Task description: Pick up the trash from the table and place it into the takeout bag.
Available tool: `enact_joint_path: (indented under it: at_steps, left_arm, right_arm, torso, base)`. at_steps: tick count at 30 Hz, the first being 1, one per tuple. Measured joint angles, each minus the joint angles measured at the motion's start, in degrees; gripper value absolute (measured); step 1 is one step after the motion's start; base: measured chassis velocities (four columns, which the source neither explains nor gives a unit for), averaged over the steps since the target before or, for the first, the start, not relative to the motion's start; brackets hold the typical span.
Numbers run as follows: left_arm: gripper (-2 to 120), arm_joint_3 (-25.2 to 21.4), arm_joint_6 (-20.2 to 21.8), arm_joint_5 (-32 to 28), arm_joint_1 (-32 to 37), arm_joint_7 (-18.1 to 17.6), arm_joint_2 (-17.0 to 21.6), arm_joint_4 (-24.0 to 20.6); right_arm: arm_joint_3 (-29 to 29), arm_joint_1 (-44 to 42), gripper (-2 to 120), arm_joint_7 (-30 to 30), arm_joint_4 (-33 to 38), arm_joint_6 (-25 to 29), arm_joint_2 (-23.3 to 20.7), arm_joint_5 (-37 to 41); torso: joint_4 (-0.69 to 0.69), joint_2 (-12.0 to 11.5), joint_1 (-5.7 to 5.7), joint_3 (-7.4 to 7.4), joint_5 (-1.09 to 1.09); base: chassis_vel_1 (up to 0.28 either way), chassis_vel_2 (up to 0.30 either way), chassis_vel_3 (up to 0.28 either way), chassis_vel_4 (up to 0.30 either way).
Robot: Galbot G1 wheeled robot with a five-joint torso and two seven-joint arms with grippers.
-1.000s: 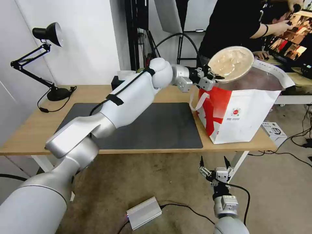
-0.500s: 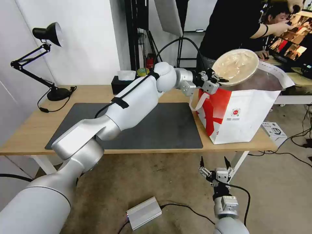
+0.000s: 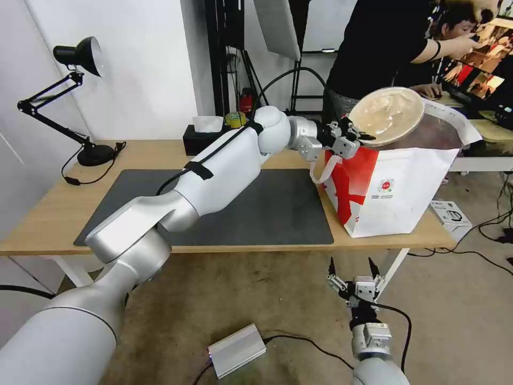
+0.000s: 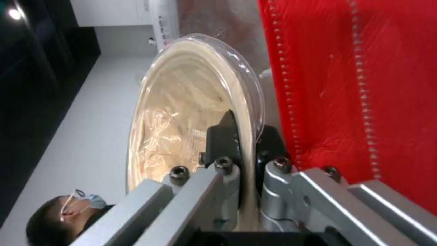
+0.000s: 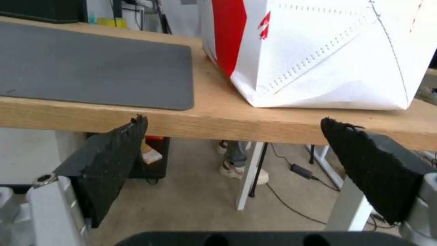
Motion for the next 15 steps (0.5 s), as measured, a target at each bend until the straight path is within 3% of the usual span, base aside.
enact_joint_path:
  at_steps: [15]
  left_arm:
    - [1,0.8,-0.5,-0.6,-0.5,-0.7,0.4,-0.4]
  right_arm:
    - [0.0,0.1,98,0.0,0.0,0.0,0.2,-0.1]
  torso:
    - [0.00,0.0,0.00,0.00,0.00]
  base:
    - [0.000,0.000,0.000,0.000]
